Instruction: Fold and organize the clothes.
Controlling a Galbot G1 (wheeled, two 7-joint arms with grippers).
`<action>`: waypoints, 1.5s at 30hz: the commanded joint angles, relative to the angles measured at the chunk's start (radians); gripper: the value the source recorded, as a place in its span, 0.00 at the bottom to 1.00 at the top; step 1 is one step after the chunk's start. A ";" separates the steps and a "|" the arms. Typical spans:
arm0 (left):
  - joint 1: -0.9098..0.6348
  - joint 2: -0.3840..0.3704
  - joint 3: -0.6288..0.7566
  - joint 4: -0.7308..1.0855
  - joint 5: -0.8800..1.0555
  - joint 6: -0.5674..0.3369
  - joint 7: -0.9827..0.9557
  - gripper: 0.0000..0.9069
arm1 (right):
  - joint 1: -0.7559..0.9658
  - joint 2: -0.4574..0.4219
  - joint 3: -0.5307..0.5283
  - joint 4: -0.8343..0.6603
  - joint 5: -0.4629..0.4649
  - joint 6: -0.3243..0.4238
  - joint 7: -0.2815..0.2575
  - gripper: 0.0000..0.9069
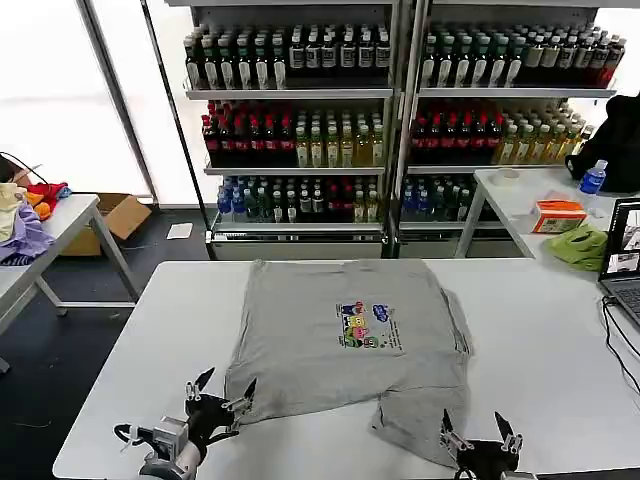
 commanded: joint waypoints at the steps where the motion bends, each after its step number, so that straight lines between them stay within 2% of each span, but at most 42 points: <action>1: 0.027 0.013 0.001 0.005 -0.034 0.021 -0.013 1.00 | -0.006 -0.005 -0.031 -0.017 0.002 -0.002 0.010 1.00; 7: 0.039 0.003 -0.001 0.007 -0.036 0.020 -0.012 1.00 | -0.006 0.001 -0.050 -0.041 0.005 0.008 -0.002 1.00; 11: 0.039 -0.007 0.004 0.010 -0.036 0.016 -0.017 1.00 | 0.006 0.022 -0.080 -0.054 -0.030 0.023 -0.006 1.00; 26: 0.065 -0.002 0.009 -0.014 -0.089 0.016 -0.035 0.99 | -0.016 0.033 -0.096 -0.070 -0.041 0.017 0.009 1.00; 29: 0.066 -0.003 0.014 -0.004 -0.088 0.016 -0.032 0.80 | -0.015 0.034 -0.093 -0.077 -0.040 0.017 0.009 1.00; 31: 0.065 -0.004 0.017 0.007 -0.090 0.016 -0.032 0.76 | -0.012 0.035 -0.094 -0.083 -0.040 0.019 0.009 1.00; 32: 0.064 -0.004 0.018 0.015 -0.091 0.017 -0.030 0.59 | -0.011 0.036 -0.094 -0.087 -0.040 0.019 0.008 1.00; 33: 0.064 -0.004 0.018 0.019 -0.096 0.018 -0.030 0.48 | -0.010 0.037 -0.094 -0.090 -0.040 0.020 0.008 1.00; 34: 0.063 -0.003 0.018 0.022 -0.100 0.019 -0.031 0.41 | -0.008 0.037 -0.095 -0.094 -0.040 0.020 0.009 1.00; 35: 0.063 -0.002 0.018 0.030 -0.101 0.019 -0.031 0.23 | -0.006 0.039 -0.094 -0.098 -0.040 0.021 0.009 1.00; 36: 0.063 -0.002 0.018 0.033 -0.102 0.019 -0.031 0.14 | -0.005 0.039 -0.094 -0.103 -0.039 0.023 0.008 0.99; 37: 0.063 -0.001 0.019 0.035 -0.103 0.020 -0.031 0.07 | -0.004 0.039 -0.093 -0.107 -0.039 0.025 0.007 0.82; 38: 0.064 -0.001 0.021 0.037 -0.102 0.020 -0.031 0.06 | -0.003 0.039 -0.094 -0.112 -0.038 0.028 0.007 0.60; 39: 0.066 0.000 0.023 0.038 -0.101 0.022 -0.032 0.03 | -0.002 0.039 -0.093 -0.116 -0.037 0.030 0.006 0.04; 40: 0.068 0.001 0.026 0.038 -0.101 0.022 -0.032 0.02 | -0.001 0.038 -0.093 -0.122 -0.034 0.032 0.005 0.00; 45: 0.091 0.016 0.032 0.023 -0.088 0.031 -0.032 0.01 | 0.010 0.038 -0.093 -0.141 -0.001 0.049 0.016 0.00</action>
